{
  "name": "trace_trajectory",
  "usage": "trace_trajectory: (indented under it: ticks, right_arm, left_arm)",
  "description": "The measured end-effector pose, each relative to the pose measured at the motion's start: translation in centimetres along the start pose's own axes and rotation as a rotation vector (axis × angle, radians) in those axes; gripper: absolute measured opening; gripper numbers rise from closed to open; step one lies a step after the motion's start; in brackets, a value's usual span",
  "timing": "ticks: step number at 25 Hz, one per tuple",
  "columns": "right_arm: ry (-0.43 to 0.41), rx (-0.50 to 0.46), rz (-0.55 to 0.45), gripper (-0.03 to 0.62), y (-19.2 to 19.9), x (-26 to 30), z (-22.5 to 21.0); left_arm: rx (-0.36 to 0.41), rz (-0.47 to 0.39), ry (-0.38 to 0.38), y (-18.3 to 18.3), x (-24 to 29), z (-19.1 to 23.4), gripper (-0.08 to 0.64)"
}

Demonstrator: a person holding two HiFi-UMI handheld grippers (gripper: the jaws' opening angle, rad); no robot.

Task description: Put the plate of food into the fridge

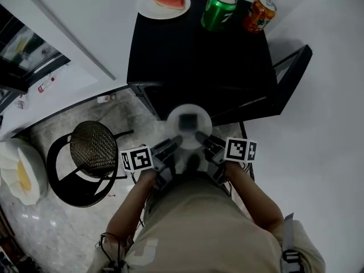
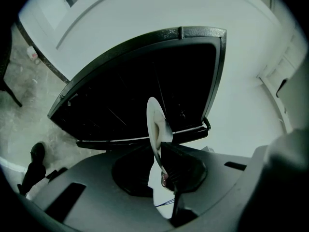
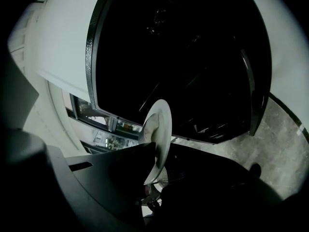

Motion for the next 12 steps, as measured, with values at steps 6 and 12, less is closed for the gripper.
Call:
trace_trajectory:
  ticks: [6,12]
  right_arm:
    - [0.022,-0.039,0.042,0.04,-0.4,0.2,-0.9]
    - [0.068,-0.112,0.077,0.055,-0.7,0.2,-1.3]
  left_arm:
    - [-0.057,-0.035,-0.01,0.5,0.5,0.5,0.041]
    - [-0.089,-0.053,0.0,0.8,0.9,1.0,0.041]
Point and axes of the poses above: the fingertips, and each gripper's own axes: x forward along the fingers, z to its left, y out of its underside, the point moved 9 cm from there along -x, backward along the fingers, and after that the axes turned 11 degrees about z, right-handed, at the moved point
